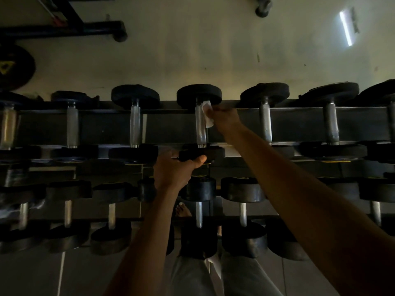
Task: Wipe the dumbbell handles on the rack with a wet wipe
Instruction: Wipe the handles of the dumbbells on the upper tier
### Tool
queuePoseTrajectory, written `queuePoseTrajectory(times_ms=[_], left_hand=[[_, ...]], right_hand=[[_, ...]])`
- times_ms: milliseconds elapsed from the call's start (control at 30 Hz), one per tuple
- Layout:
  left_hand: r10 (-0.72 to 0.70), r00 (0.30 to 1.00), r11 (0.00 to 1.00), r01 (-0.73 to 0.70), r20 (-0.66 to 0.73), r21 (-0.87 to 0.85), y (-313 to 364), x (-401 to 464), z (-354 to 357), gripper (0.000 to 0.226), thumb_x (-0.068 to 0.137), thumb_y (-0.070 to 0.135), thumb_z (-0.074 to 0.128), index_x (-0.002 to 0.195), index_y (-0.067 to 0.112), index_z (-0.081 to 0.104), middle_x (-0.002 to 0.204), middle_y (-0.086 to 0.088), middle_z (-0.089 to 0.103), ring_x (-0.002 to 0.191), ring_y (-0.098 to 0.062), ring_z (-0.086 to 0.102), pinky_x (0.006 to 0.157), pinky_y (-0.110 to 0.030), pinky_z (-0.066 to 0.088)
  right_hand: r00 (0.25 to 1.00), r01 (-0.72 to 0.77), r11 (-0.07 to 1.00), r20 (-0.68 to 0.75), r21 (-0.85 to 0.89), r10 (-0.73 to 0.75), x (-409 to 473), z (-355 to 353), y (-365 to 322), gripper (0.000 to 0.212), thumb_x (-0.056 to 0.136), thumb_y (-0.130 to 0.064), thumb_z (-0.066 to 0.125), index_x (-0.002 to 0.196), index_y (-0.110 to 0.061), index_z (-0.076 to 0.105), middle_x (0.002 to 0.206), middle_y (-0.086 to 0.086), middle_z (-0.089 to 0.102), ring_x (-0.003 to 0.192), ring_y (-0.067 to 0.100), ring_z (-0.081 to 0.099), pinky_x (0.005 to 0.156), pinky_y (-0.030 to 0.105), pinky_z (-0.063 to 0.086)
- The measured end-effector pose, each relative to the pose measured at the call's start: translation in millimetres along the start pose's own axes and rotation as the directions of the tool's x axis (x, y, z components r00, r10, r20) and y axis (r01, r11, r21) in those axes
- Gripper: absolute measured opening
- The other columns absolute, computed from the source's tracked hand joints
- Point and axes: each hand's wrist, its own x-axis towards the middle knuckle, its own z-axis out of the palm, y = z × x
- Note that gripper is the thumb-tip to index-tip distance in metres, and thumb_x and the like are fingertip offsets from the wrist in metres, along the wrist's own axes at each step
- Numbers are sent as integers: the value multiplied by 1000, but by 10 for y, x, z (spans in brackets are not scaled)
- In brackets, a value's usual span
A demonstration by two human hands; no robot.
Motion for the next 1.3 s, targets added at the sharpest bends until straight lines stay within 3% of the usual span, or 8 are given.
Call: queuePoseTrajectory(times_ms=[167, 267, 367, 467, 633, 867, 1100, 1300], left_hand=[[8, 1000, 1000, -8, -10, 16, -87, 54, 10, 57, 54, 70, 95, 94, 35, 76, 88, 13, 79, 83, -13, 78, 76, -44, 68], [6, 1000, 1000, -5, -22, 9, -83, 49, 13, 65, 48, 75, 92, 96, 35, 75, 90, 13, 79, 83, -12, 78, 76, -43, 67], [13, 1000, 1000, -13, -14, 11, -85, 29, 18, 67, 49, 77, 91, 99, 35, 76, 92, 12, 79, 84, -13, 78, 76, -42, 68], [21, 999, 1000, -22, -29, -11, -102, 10, 23, 76, 43, 84, 88, 102, 36, 76, 95, 12, 79, 86, -15, 78, 77, -44, 68], [45, 998, 997, -48, -39, -67, -123, -32, 24, 63, 56, 69, 96, 103, 34, 73, 98, 13, 78, 89, -16, 78, 82, -45, 67], [47, 998, 996, -51, -50, -79, -145, -52, 26, 79, 49, 76, 94, 111, 33, 70, 104, 11, 77, 90, -17, 78, 82, -45, 67], [65, 997, 996, -67, -40, -64, -141, -55, 0, 71, 52, 73, 96, 104, 35, 66, 98, 18, 66, 93, -14, 76, 82, -44, 66], [101, 995, 994, -102, -25, -28, -77, -139, -80, 65, 58, 70, 95, 106, 34, 69, 107, 15, 67, 101, -10, 71, 90, -41, 63]], right_hand=[[958, 245, 950, -100, -194, -268, -39, 27, 68, 14, 94, -40, 72, 93, -27, 74, 86, -10, 74, 77, 0, 70, 77, 23, 59], [833, 460, 721, -30, -518, -553, -41, 70, 46, 19, 97, -44, 67, 102, -29, 76, 93, -11, 75, 79, -2, 68, 74, 21, 58], [739, 474, 476, 40, -740, -673, -61, 64, 50, 22, 99, -43, 64, 115, -30, 73, 109, -2, 73, 89, 10, 68, 73, 27, 57], [683, 486, 368, 81, -793, -726, -87, 87, 85, 24, 99, -39, 65, 121, -32, 70, 128, 6, 63, 101, 21, 68, 76, 34, 60], [698, 386, 329, 39, -862, -715, -135, 242, 156, 29, 97, -40, 65, 125, -36, 68, 141, 11, 46, 127, 29, 52, 78, 36, 60], [771, 293, 299, 39, -908, -635, -134, 325, 92, 33, 99, -47, 61, 132, -43, 62, 147, 14, 36, 135, 34, 38, 106, 50, 45], [846, 267, 159, 152, -950, -511, -200, 283, -8, 43, 96, -45, 65, 138, -42, 57, 149, 16, 31, 137, 37, 35, 109, 57, 41], [844, 345, -153, 378, -926, -381, -338, 272, -60, 39, 96, -51, 60, 134, -42, 63, 147, 13, 40, 137, 36, 34, 112, 57, 27]])
